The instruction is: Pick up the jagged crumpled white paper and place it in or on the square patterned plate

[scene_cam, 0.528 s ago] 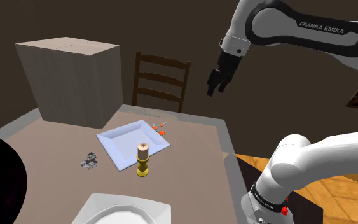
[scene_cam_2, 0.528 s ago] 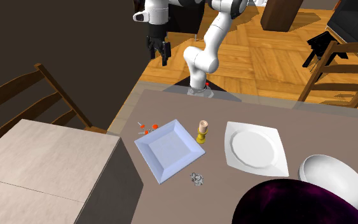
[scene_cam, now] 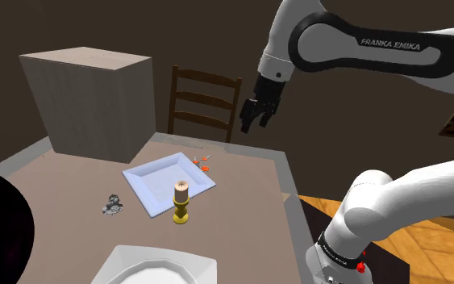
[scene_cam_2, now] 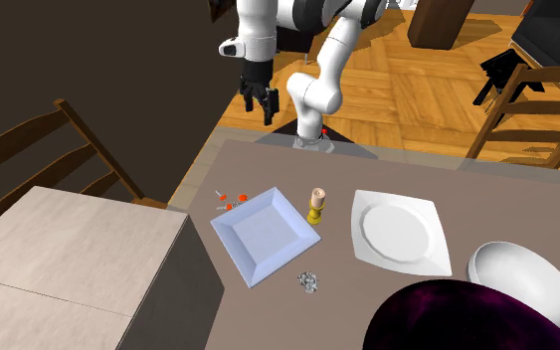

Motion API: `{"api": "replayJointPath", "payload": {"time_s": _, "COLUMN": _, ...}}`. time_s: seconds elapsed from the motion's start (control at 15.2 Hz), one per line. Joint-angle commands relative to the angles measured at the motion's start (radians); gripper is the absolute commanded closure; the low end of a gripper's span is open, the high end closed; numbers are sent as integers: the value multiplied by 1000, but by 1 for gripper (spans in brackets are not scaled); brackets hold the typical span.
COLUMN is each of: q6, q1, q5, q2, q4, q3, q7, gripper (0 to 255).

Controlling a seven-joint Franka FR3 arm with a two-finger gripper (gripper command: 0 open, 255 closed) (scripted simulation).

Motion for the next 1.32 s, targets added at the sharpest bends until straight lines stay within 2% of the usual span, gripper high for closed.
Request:
{"api": "replayJointPath", "payload": {"time_s": 0.0, "q6": 28, "q1": 6, "q5": 17, "q2": 34, "q4": 9, "q3": 46, "q7": 58, "gripper": 0}}
{"api": "replayJointPath", "payload": {"time_s": 0.33, "q6": 102, "q1": 11, "q5": 41, "q2": 149, "q4": 54, "q3": 162, "q7": 200, "gripper": 0}}
{"api": "replayJointPath", "payload": {"time_s": 0.66, "q6": 170, "q1": 4, "q5": 27, "q2": 295, "q4": 133, "q3": 277, "q7": 351, "gripper": 0}}
{"api": "replayJointPath", "payload": {"time_s": 0.99, "q6": 223, "q1": -7, "q5": -41, "q2": 475, "q4": 246, "q3": 389, "q7": 521, "gripper": 0}}
{"api": "replayJointPath", "payload": {"time_s": 1.25, "q6": 245, "q1": 1, "q5": -143, "q2": 647, "q4": 363, "q3": 464, "q7": 675, "gripper": 0}}
